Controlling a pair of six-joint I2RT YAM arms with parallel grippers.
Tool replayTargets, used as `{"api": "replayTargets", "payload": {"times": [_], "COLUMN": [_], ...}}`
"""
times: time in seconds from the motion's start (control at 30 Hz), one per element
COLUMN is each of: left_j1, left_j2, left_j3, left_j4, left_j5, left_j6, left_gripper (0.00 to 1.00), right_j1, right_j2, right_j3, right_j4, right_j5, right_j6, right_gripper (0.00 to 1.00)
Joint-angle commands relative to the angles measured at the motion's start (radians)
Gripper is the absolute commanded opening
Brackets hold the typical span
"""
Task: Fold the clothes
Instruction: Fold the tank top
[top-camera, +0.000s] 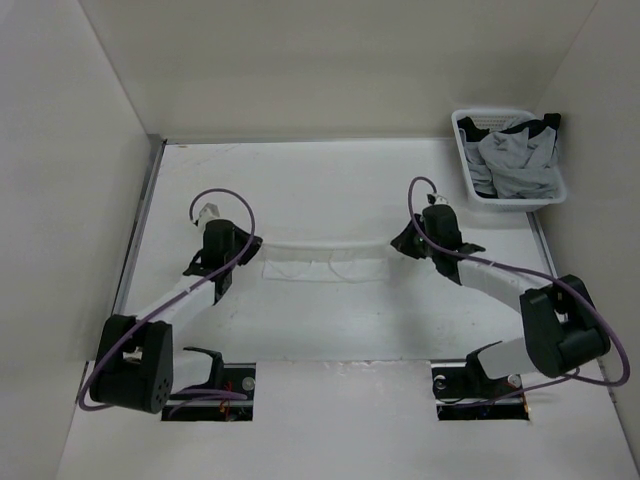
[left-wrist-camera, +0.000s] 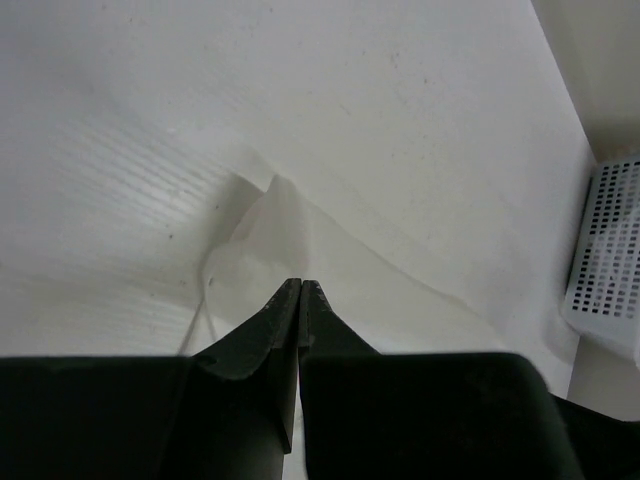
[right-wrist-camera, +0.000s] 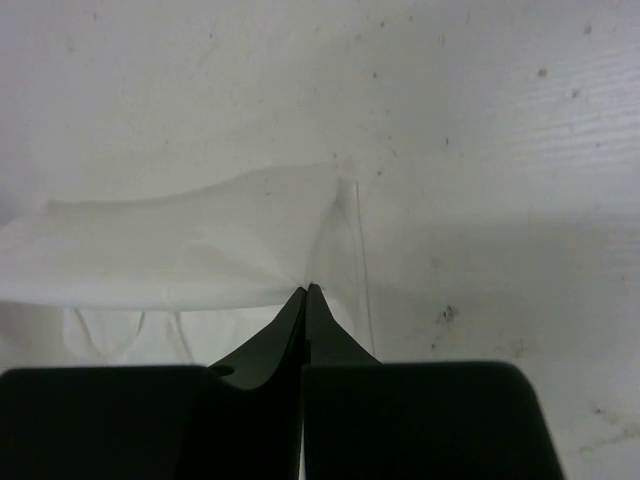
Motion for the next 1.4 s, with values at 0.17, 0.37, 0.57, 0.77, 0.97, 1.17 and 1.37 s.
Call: {"api": "replayTargets", "payload": {"times": [0.17,0.37,0.57,0.77,0.97,1.17,1.37], "left_j1": [0.010,0.000,0.003,0.001,0.001,0.047,-0.002], "left_j2": [-0.190,-0.252,-0.352,-0.488,-0.516,-0.615,-0.682], "left_j3": [-0.168,-0.248,-0.318,-0.351,-0.372,-0.360,-0.291], "left_j4": [0.052,0.031,-0.001,-0.086,-0.155,-0.245,-0.259], "left_j5": [0.050,0.056,0.070,0.078,0.085,0.089,0.027], "left_j6": [-0.004,-0.004,-0.013,-0.013,-0.004,-0.013,-0.027], "left_gripper": [0.00,0.00,0.00,0.01,0.11,0.25,0.26], "right_j1": [0.074,0.128,0.200,0.254,0.261,0.272,0.226], "right_j2": [-0.160,-0.169,-0.235,-0.317,-0.311,-0.405,-0.395], "right_j3": [-0.140,-0.210,-0.269,-0.302,-0.336,-0.296,-0.267], "right_j4": [0.041,0.003,-0.047,-0.112,-0.121,-0.187,-0.111], "right_j5": [0.073,0.112,0.147,0.169,0.163,0.196,0.195], "right_j6": [0.021,0.055,0.130,0.188,0.208,0.153,0.069], "right_gripper": [0.00,0.00,0.00,0.00,0.06,0.24,0.38]}}
